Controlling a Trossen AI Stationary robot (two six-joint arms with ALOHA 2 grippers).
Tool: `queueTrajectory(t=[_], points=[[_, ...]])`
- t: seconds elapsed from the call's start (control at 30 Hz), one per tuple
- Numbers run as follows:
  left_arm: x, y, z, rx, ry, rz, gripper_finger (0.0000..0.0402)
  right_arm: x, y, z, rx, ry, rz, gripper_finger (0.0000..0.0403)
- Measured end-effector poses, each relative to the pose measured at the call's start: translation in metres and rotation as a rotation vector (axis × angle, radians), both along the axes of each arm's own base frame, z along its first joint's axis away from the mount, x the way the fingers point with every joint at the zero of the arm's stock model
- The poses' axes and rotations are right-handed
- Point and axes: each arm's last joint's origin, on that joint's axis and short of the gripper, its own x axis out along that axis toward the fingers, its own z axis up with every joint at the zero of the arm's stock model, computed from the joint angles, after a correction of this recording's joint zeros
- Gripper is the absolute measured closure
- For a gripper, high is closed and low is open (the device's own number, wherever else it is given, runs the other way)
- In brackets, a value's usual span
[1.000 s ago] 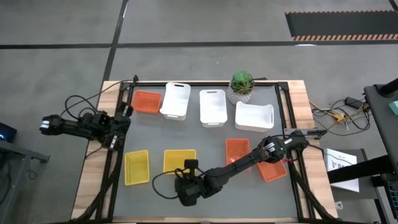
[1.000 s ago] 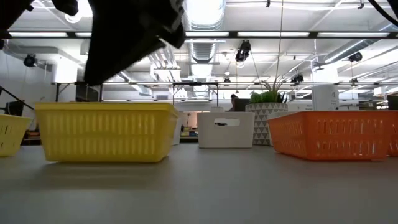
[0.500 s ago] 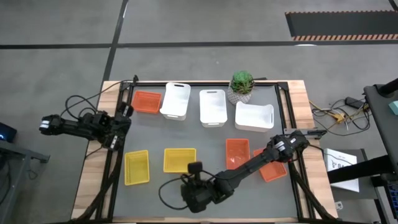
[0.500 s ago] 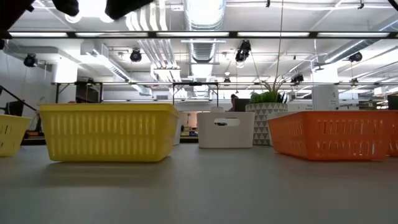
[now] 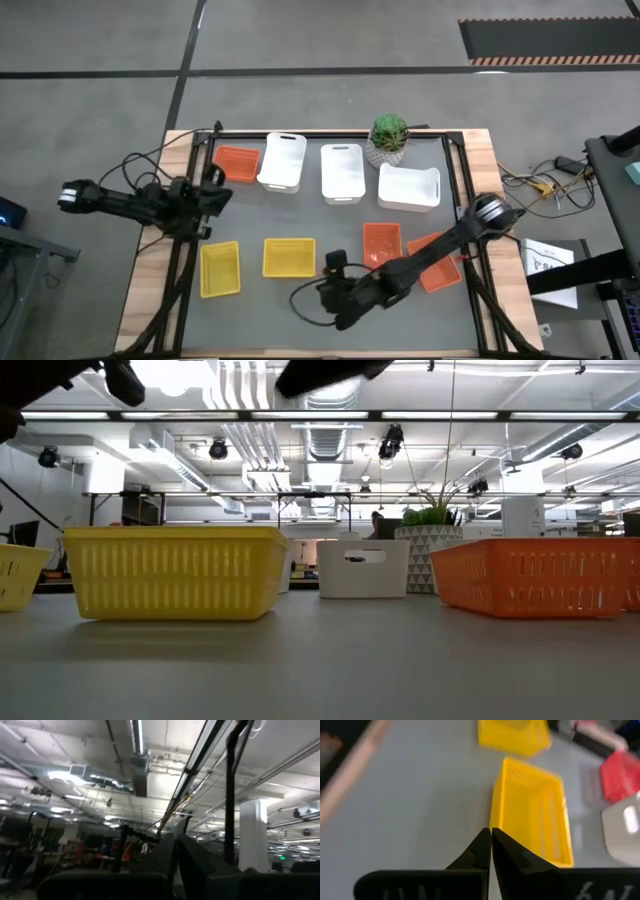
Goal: Stack baskets by color
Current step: Stack the middle white bin on the left white bin
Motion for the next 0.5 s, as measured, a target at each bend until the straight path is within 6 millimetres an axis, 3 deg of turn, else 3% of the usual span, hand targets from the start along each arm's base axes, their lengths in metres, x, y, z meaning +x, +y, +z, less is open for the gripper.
queueTrajectory(t=[0.27, 0.5], points=[[0.041, -0.004, -0.017, -0.117, 0.232, -0.034, 0.0395, -0.051, -0.030, 0.010, 0.026, -0.255, 0.078, 0.0394], [0.084, -0.009, -0.017, -0.159, 0.511, -0.030, 0.0395, -0.094, -0.058, -0.004, -0.021, -0.391, 0.143, 0.0394]])
